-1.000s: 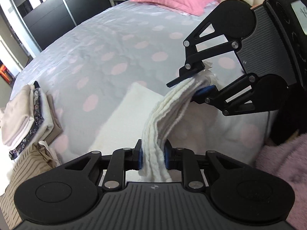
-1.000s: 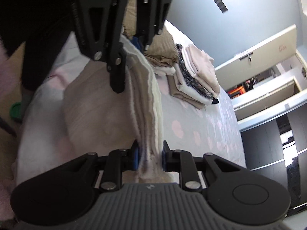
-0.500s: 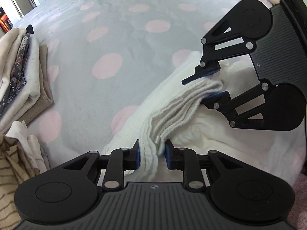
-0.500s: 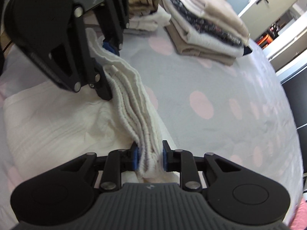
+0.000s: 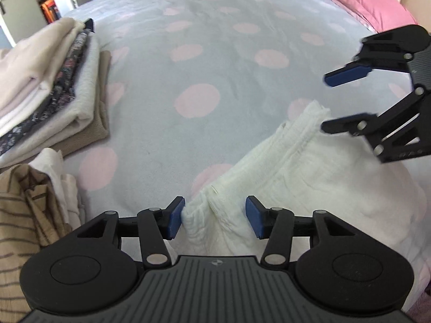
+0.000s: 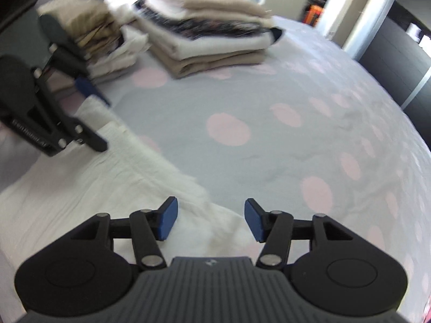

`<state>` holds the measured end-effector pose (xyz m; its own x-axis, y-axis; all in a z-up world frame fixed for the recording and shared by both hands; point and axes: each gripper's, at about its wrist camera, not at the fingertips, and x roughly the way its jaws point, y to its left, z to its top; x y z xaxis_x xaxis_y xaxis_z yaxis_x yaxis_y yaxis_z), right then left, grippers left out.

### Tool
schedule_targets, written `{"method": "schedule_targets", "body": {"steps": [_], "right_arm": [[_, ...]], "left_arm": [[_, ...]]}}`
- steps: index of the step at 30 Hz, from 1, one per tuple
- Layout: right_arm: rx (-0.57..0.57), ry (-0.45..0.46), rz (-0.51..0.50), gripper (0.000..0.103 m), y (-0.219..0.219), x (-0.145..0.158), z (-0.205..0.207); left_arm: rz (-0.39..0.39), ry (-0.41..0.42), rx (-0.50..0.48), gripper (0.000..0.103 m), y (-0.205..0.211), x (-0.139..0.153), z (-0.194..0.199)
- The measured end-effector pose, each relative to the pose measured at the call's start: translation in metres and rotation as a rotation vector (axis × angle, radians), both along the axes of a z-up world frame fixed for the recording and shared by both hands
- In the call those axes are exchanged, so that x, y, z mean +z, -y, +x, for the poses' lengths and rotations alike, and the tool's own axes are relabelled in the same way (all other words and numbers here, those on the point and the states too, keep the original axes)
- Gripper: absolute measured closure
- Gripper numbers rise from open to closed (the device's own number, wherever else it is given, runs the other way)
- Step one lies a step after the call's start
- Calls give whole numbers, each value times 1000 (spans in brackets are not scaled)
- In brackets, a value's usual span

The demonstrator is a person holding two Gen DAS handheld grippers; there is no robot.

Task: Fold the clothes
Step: 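Open both tools and release the folded white garment, then press and smooth the folded white garment with both closed tools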

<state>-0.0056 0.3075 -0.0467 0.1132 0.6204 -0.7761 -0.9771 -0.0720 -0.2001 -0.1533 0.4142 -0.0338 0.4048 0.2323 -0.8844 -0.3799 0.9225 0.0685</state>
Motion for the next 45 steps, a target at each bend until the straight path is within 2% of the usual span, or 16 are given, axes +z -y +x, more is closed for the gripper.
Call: {"method": "schedule_targets", "body": {"steps": [3,4,7,12,15,16,18,20,22,24,30,35,36,39,42,45], "right_arm": [[-87,-37,47,50,21,17,6],[-112,-43,60,56,30,21,5],[-171,-51,96,66,58,31,0],[-224,-109,153,67,102,34,-18],[-238,-177,179,66,115,26,-30],[-243,-199,187,63,119,23,-34],[-244,-205,192,61,120,12,-44],[-241,-213,154,64,117,-5,-48],[-274,-209,106,74,114,-22,-44],[-315,-228,84,78,112,-38,-34],[-437,-301,74,78,104,-58,-8],[-446,-345,112,74,115,-44,-5],[-442,-344,127,69,119,-37,-7],[-440,-310,155,66,134,-22,-12],[-443,-263,160,66,148,-14,-17],[-457,-200,160,66,161,-10,-24]], "left_arm": [[13,50,40,54,3,15,-8],[16,64,55,54,5,20,-8],[23,87,80,56,16,31,-6],[-10,111,79,68,50,32,-19],[-35,88,140,71,69,19,-28],[-46,82,166,71,74,12,-32],[-79,72,206,71,82,-1,-38],[-114,57,235,72,86,-15,-43],[-106,15,246,79,87,-30,-44],[-88,-38,250,80,84,-45,-42],[-105,-61,272,78,73,-59,-39],[-77,-6,278,78,79,-41,-51],[-66,16,285,78,81,-35,-56],[-63,69,339,78,85,-19,-75],[-111,120,395,78,90,-9,-93],[-139,147,404,78,107,-7,-108]]}}
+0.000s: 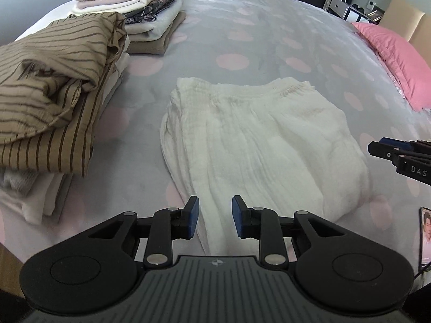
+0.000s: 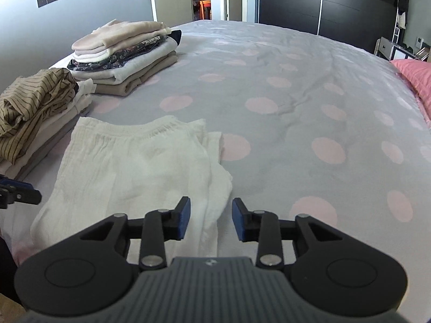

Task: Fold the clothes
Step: 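Press and smooth the folded white garment with both closed tools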

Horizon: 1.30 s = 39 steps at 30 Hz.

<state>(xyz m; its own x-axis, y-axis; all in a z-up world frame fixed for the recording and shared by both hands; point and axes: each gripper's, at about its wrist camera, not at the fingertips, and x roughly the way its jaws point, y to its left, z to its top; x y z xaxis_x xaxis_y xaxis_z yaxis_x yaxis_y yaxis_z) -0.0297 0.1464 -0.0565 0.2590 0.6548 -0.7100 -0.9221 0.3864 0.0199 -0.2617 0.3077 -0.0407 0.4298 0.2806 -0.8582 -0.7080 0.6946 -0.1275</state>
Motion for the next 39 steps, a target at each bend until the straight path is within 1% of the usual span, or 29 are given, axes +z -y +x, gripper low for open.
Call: {"method": "schedule_targets", "body": {"steps": [3,6,9,11,14,15,16,18,21,25,28,31,34,36,38,39], "right_arm": [[-13,39,7,66,15,3,-9],[-8,78,-1,63,28,1,-22],[-3,106,-48,63,35,-7,-34],[-9,106,-75,63,37,-13,-37],[-14,99,-101,63,36,-17,-37],[-17,103,-101,63,36,-17,-36],[-21,109,-101,63,37,-17,-36],[-27,114,-100,63,36,-17,-34],[-19,101,-109,63,36,-20,-30],[35,96,-147,63,37,-31,-34],[79,111,-170,63,37,-39,-41],[112,120,-176,63,38,-43,-44],[124,113,-155,63,39,-42,-43],[131,108,-142,63,38,-41,-42],[139,107,-144,64,36,-43,-42],[139,105,-144,66,34,-45,-41]], "left_arm": [[11,-6,-19,79,23,-4,-7],[49,-23,-35,79,42,-12,-11],[60,-25,-41,79,50,-21,-10],[64,-12,-40,79,51,-24,-10],[5,15,-31,82,47,-31,-10],[0,8,-27,85,47,-34,-10],[3,-6,-22,88,47,-37,-9],[9,-23,-14,89,46,-42,-7],[9,-37,-22,89,44,-46,-6],[39,-85,-59,89,47,-50,3],[35,-103,-72,89,47,-54,7],[35,-108,-73,89,46,-57,9],[55,-111,-86,89,49,-56,10],[55,-106,-84,89,49,-56,9],[48,-98,-77,92,48,-56,7],[43,-91,-70,94,47,-56,7]]}}
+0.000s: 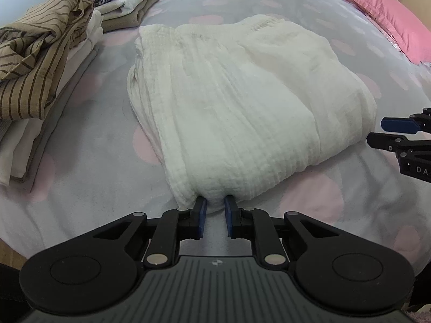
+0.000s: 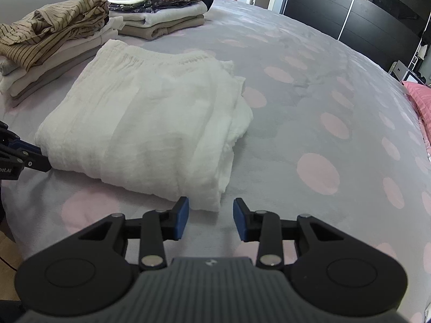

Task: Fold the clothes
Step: 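Press and smooth the folded white garment with both closed tools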

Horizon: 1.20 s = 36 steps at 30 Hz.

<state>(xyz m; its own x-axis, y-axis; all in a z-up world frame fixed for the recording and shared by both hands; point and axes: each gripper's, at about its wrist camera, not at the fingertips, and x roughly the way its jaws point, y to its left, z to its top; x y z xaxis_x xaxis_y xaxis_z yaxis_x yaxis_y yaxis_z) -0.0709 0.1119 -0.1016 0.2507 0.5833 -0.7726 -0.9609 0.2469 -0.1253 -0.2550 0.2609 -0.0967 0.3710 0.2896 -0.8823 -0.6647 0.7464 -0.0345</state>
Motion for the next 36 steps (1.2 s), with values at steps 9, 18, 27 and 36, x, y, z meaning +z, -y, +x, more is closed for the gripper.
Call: {"method": "schedule_targets", "body": {"steps": [9,18,27,36], "right_arm": [[17,15,33,103,4,10,-4],[44,-96,43,91,11,14,6],[132,-29,12,100,-1,-1,-14],[59,28,-47,103,-2,-2,-11]], "left_arm": [[78,114,37,102,6,39,-21],[80,36,54,102,5,30,-21],[94,42,61,102,6,32,-23],[106,-27,119,103,0,26,-26]]}}
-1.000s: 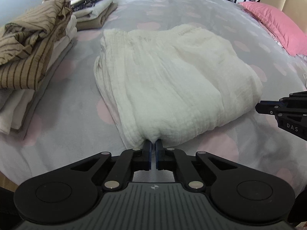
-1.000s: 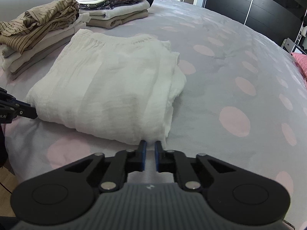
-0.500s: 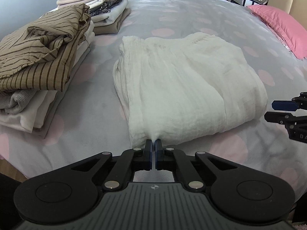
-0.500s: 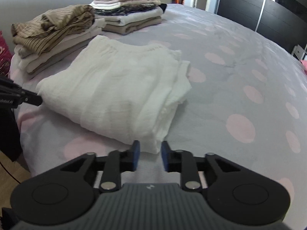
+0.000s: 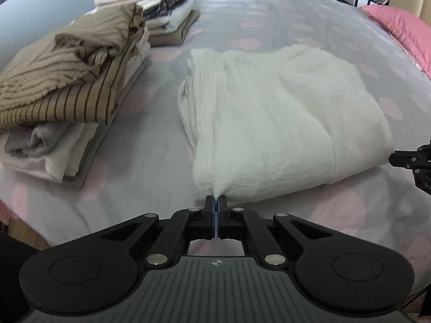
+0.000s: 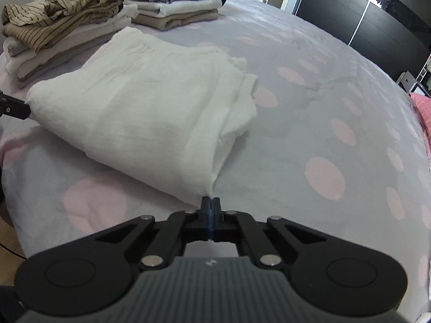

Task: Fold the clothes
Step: 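Press and smooth the folded white garment with both closed tools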

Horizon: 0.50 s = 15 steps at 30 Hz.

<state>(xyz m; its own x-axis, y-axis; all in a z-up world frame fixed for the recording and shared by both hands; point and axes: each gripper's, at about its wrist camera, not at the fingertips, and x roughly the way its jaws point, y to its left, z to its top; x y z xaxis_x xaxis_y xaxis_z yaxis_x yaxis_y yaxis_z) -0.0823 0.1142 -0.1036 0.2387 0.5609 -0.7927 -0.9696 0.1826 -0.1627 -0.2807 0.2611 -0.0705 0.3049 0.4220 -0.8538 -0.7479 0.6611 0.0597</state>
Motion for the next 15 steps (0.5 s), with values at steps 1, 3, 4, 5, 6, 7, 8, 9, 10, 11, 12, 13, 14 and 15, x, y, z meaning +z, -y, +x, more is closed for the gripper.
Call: {"method": "schedule_targets", "body": {"steps": [1,3,4,5,6,7,8,9,10,11,12,13,14,15], "right_arm": [[1,-4,-6,103,0,-2,0],[2,-7,-18,103,-2,-6,-1],[0,-5,-23,103,-3,-8,-1],[-3,-6,-28,103,-3,-9,-1],[-4,-10,-32,103,-4,-10,0],[-8,-5,-41,103,-4,-11,0],[-12,1,-52,103,-4,-11,0],[-17,6,-62,103,-4,-12,1],[-19,-2,-58,103,-2,-9,2],[-20,-16,-51,103,-1,-6,3],[-18,-16,-46,101,1,-4,2],[-14,-13,-42,98,2,-1,1],[-13,-1,-38,98,3,1,0],[-7,7,-33,94,4,4,-2]], "left_arm": [[15,-11,-1,103,1,0,1],[31,-22,-10,103,1,-1,1],[33,-28,-14,103,1,-2,1],[26,-34,-14,103,0,-4,1],[32,-67,8,103,-1,-6,1],[48,-113,40,103,-4,-8,0],[40,-119,74,103,-8,-8,-5],[18,-104,110,103,-15,-6,-11],[-22,-55,130,103,-20,-2,-18],[-53,-2,135,103,-22,3,-24],[-55,26,125,103,-21,6,-25],[-47,45,110,103,-19,9,-25],[-40,63,94,103,-16,12,-25],[-42,89,70,103,-13,14,-23]]}}
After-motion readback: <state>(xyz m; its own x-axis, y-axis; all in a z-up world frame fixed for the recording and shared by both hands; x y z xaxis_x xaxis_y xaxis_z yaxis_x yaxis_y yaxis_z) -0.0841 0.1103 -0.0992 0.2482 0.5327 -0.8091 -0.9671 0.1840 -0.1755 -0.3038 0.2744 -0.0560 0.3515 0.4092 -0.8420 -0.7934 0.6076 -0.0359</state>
